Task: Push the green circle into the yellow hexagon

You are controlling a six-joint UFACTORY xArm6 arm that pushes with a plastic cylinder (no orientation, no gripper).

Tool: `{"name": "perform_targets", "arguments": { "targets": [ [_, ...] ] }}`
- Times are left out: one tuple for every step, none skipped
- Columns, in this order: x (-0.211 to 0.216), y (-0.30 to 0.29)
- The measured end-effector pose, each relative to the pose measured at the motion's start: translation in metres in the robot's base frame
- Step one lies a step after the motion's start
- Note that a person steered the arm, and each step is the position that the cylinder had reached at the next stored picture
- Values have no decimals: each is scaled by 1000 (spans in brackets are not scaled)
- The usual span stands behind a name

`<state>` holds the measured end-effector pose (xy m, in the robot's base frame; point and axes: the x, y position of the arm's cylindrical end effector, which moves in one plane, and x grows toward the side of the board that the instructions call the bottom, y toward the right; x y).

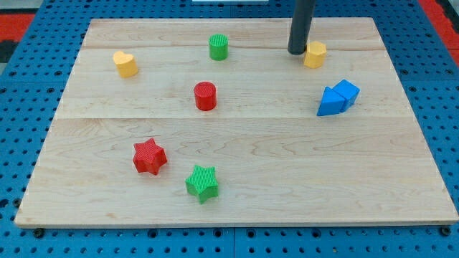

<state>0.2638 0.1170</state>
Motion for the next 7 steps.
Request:
{"name": "perform_targets", "arguments": {
  "targets": [
    [-18, 41],
    [32, 35],
    [78, 31],
    [46, 34],
    [-6, -25],
    [-6, -110],
    [-38, -130]
  ]
}}
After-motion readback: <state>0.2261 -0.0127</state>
